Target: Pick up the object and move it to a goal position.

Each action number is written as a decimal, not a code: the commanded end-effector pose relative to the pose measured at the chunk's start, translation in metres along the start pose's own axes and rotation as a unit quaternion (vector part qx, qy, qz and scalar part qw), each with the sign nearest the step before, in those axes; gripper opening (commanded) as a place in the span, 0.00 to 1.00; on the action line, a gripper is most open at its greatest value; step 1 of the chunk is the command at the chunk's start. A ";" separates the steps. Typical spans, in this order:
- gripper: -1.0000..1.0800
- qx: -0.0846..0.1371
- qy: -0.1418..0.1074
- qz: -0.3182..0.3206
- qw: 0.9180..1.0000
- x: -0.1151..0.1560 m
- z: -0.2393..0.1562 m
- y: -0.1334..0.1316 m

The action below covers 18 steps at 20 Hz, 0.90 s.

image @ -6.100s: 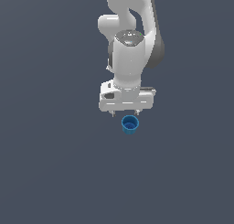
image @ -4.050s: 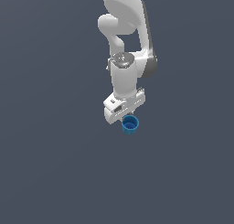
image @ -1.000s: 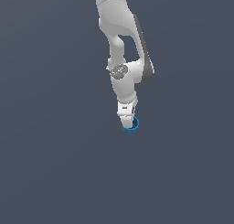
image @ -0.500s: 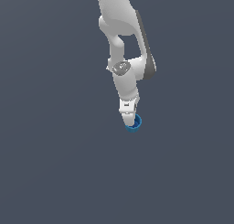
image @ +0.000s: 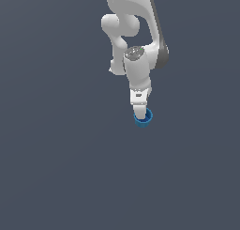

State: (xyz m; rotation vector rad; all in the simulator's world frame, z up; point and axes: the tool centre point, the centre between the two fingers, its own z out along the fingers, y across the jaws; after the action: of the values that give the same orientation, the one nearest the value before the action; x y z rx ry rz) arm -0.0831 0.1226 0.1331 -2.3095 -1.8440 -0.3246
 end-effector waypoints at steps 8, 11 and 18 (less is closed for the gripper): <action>0.00 0.000 -0.001 -0.001 1.000 0.045 -0.049 -0.031; 0.00 0.000 -0.001 -0.001 1.000 0.056 -0.060 -0.038; 0.00 0.001 0.000 -0.002 1.000 0.076 -0.081 -0.050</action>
State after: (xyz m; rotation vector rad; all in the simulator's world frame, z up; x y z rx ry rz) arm -0.1198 0.1804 0.2253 -2.3059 -1.8472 -0.3195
